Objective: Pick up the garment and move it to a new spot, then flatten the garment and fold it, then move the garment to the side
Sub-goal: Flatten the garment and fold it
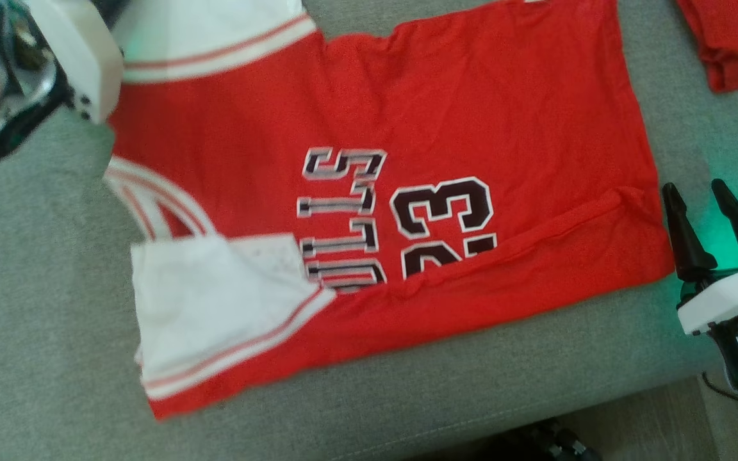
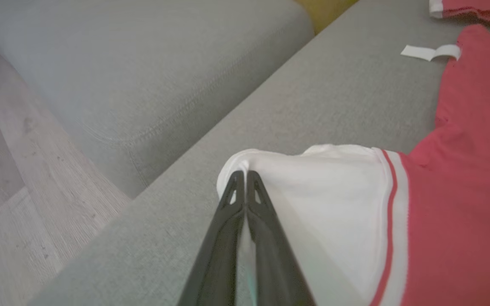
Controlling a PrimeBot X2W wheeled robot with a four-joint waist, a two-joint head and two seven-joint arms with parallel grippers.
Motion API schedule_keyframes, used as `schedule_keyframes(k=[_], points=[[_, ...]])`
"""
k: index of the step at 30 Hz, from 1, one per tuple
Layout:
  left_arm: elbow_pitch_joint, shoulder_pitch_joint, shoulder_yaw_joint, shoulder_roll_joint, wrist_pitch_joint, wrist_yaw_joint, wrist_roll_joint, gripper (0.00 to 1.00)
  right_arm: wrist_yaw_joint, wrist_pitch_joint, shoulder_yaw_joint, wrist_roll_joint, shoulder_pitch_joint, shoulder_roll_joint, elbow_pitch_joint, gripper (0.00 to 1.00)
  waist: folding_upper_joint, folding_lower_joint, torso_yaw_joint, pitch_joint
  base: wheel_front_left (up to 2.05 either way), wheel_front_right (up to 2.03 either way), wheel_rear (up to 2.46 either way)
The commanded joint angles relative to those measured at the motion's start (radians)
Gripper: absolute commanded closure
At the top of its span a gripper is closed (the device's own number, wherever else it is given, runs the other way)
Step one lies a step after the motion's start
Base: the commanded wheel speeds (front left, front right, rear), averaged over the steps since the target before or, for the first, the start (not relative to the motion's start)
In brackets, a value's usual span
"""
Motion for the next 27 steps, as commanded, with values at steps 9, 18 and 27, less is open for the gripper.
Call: schedule_keyframes(k=[9, 18, 27], points=[[-0.220, 0.040, 0.015, 0.024, 0.010, 0.002, 0.081, 0.51, 0.007, 0.002, -0.024, -0.017, 0.019, -0.013, -0.013, 0.00, 0.0000, 0.0000, 0.044, -0.032, 0.00, 0.00, 0.00], [-0.369, 0.099, 0.040, 0.070, 0.038, 0.002, -0.047, 0.00, 0.007, 0.010, -0.047, -0.030, 0.025, -0.006, -0.021, 0.00, 0.0000, 0.0000, 0.063, -0.046, 0.00, 0.00, 0.00], [-0.347, 0.034, 0.029, 0.078, 0.026, 0.002, 0.005, 0.00, 0.007, 0.010, -0.036, -0.027, 0.018, 0.005, -0.024, 0.00, 0.0000, 0.0000, 0.047, -0.037, 0.00, 0.00, 0.00]])
